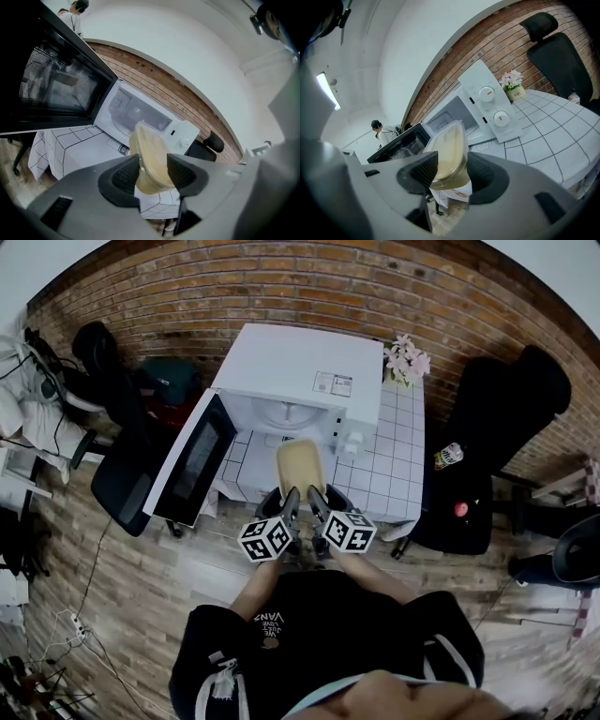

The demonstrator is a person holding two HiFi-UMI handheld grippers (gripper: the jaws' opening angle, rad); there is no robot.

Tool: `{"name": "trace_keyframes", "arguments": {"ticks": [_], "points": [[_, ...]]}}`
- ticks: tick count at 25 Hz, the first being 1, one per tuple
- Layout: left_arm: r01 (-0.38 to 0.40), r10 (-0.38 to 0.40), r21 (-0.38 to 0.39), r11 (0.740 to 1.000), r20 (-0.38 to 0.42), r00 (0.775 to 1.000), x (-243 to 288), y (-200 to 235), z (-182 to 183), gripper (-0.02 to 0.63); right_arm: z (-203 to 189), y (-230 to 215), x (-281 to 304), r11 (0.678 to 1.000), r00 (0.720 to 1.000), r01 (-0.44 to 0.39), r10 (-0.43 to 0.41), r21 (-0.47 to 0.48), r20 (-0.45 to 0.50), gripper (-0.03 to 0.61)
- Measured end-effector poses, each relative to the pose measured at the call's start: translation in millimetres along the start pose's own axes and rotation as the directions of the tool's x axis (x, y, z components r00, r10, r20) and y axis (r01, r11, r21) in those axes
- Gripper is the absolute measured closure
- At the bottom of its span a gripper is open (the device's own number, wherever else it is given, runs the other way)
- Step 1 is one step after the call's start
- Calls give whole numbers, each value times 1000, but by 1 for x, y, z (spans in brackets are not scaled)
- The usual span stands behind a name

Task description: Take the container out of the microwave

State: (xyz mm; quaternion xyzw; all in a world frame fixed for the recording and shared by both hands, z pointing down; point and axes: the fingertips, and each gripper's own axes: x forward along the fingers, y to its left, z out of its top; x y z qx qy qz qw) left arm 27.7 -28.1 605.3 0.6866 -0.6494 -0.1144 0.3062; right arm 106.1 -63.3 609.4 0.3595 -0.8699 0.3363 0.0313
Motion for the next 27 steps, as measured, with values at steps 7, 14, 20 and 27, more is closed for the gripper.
{"name": "trace_keyframes", "arguments": {"ticks": [7, 14, 20, 27], "points": [[-6, 6, 6, 1000, 0, 1000, -6, -1, -1, 422, -3, 3, -4, 1000, 1000, -5, 5, 2, -1, 391], [-7, 7, 8, 1000, 2, 1000, -8, -1, -1, 422, -3, 4, -5, 1000, 1000, -8, 8, -1, -1, 391], [-6, 6, 12, 1000, -2, 1000, -8, -1, 0, 422, -3, 5, -5, 1000, 1000, -9, 9, -2, -3, 391], [-5, 5, 11, 1000, -3, 1000, -7, -1, 1, 422, -2, 5, -4, 1000, 1000, -11, 11, 1, -2, 391]]}}
